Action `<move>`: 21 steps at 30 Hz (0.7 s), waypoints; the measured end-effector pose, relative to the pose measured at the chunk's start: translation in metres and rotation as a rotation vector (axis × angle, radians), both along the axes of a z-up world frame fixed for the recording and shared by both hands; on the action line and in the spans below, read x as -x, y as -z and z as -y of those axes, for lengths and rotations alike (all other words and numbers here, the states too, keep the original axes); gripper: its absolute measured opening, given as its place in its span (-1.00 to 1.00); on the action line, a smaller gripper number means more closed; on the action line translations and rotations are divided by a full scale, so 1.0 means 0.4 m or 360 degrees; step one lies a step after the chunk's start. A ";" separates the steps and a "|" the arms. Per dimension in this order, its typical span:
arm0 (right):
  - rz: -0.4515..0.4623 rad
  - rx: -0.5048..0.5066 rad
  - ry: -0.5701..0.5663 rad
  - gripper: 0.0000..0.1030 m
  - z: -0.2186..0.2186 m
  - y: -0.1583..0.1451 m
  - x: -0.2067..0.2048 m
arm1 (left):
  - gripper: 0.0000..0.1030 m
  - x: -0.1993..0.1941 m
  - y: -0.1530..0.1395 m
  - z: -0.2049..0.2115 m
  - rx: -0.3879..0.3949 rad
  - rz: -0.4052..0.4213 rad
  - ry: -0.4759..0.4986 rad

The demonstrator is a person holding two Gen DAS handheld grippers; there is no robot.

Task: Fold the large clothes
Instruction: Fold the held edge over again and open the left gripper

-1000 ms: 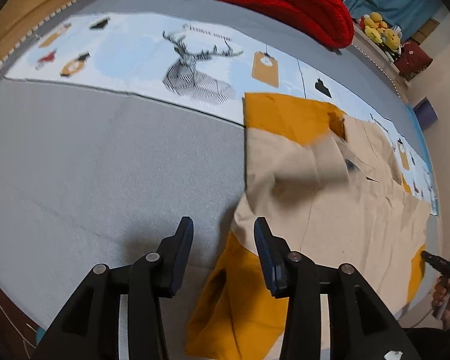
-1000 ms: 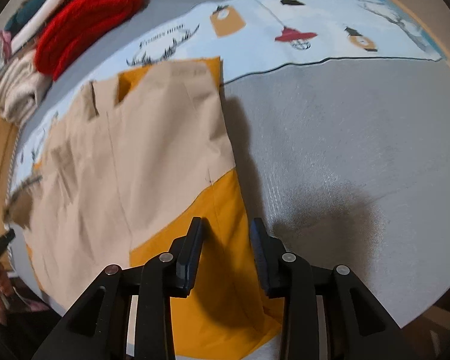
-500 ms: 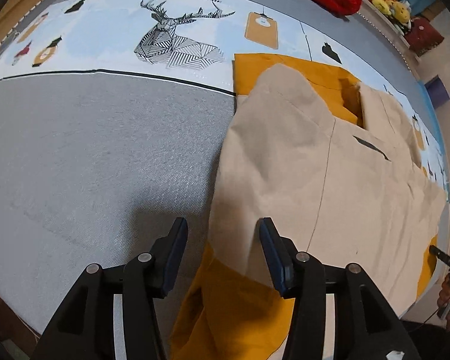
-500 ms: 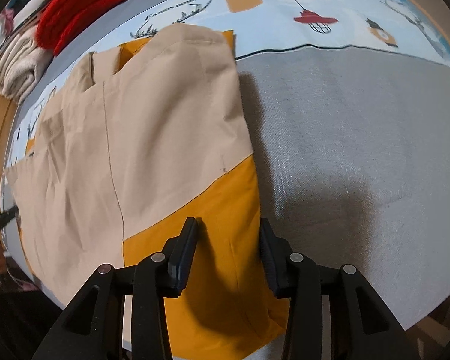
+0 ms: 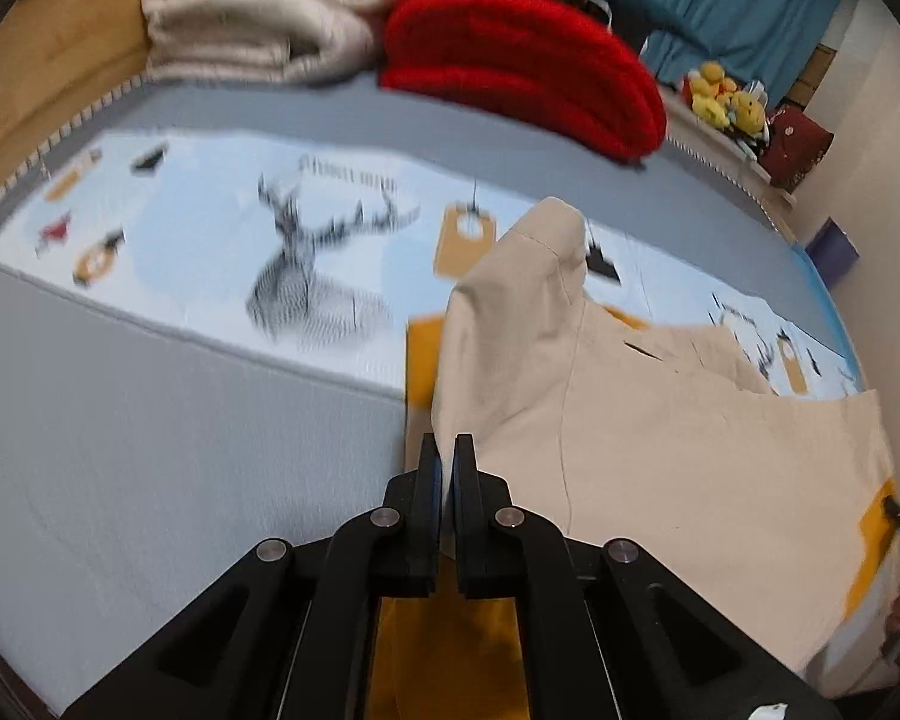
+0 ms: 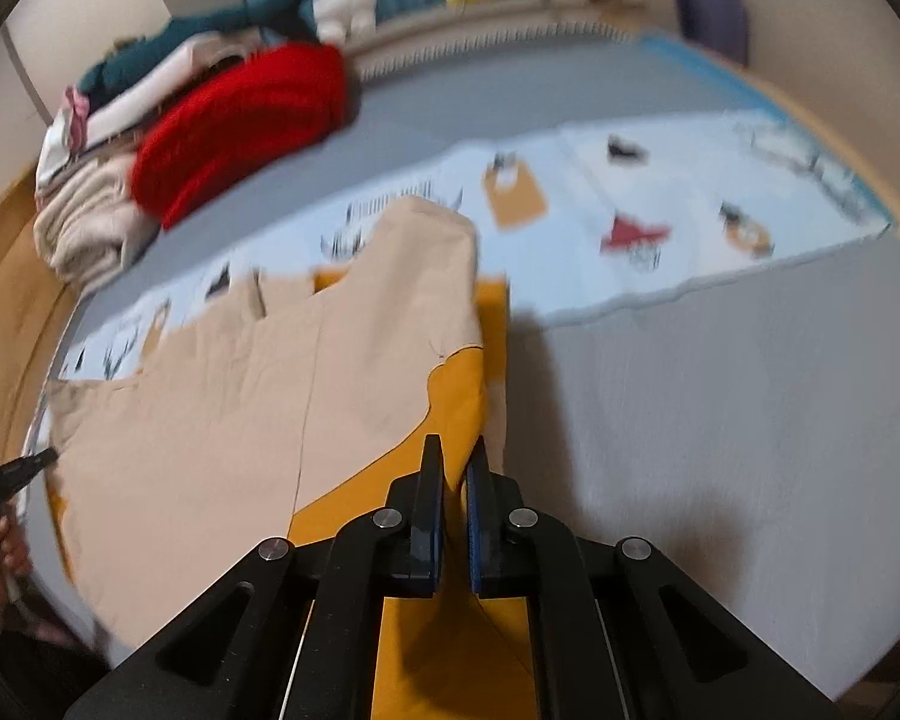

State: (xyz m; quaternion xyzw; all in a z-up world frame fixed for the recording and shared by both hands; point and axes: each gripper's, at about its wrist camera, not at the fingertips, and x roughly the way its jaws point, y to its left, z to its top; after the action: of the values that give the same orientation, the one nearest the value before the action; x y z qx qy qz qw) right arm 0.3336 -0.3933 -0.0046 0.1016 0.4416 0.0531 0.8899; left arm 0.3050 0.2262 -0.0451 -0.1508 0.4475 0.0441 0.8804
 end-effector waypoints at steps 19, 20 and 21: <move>-0.0362 0.0178 0.0201 -0.79 -0.059 0.183 -0.221 | -0.58 -0.158 0.148 -0.083 0.0286 -0.0245 -0.0302; -0.0373 0.0206 0.0201 -0.74 -0.059 0.184 -0.221 | -0.37 -0.152 0.140 -0.086 0.0295 -0.0244 -0.0306; -0.0371 0.0223 0.0206 -0.65 -0.059 0.181 -0.217 | -0.33 -0.145 0.129 -0.085 0.0285 -0.0235 -0.0312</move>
State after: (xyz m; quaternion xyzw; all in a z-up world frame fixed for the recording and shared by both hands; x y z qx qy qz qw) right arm 0.4203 -0.3699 -0.0769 0.0730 0.5371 -0.0475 0.8390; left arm 0.3629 0.2603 -0.0968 -0.2681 0.4963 0.1008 0.8195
